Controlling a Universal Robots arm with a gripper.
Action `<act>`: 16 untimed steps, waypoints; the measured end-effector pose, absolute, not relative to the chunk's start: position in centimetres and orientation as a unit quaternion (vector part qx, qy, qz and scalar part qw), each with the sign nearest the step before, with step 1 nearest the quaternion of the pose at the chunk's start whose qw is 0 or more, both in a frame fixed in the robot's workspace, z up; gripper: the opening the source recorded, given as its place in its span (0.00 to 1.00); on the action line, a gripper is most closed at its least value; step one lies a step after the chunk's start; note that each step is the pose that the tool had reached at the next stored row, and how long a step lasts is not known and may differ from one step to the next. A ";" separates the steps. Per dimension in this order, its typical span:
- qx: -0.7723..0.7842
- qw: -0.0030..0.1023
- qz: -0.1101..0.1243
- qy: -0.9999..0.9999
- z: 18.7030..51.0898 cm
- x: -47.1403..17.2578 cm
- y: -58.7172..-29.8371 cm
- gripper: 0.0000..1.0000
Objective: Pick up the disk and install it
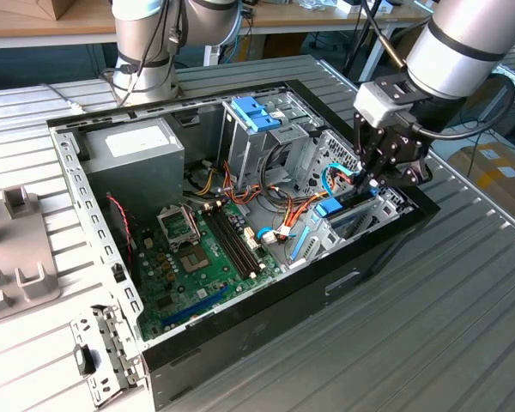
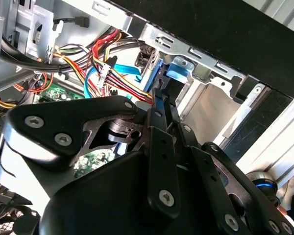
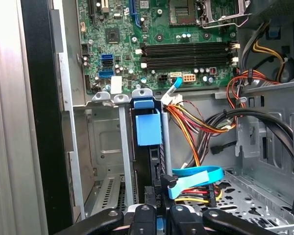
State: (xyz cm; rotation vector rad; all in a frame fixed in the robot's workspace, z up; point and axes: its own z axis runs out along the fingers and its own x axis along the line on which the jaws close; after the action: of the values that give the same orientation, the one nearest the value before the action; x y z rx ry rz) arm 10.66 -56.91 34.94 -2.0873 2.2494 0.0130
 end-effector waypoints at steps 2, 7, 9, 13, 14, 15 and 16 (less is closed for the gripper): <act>-0.683 0.037 0.004 0.730 34.8 10.6 -56.9 0.17; -0.697 0.036 0.005 0.716 34.7 10.8 -56.6 0.17; -0.699 0.036 0.005 0.714 34.7 10.9 -56.6 0.17; -0.699 0.036 0.005 0.714 34.6 11.0 -56.6 0.17; -0.699 0.036 0.005 0.714 34.5 11.0 -56.6 0.17; -0.699 0.036 0.005 0.714 34.5 11.0 -56.6 0.17; -0.699 0.036 0.005 0.714 34.5 11.0 -56.6 0.17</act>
State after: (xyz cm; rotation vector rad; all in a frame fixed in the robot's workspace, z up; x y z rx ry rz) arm 11.04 -56.60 34.49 -2.1468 2.1930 0.0159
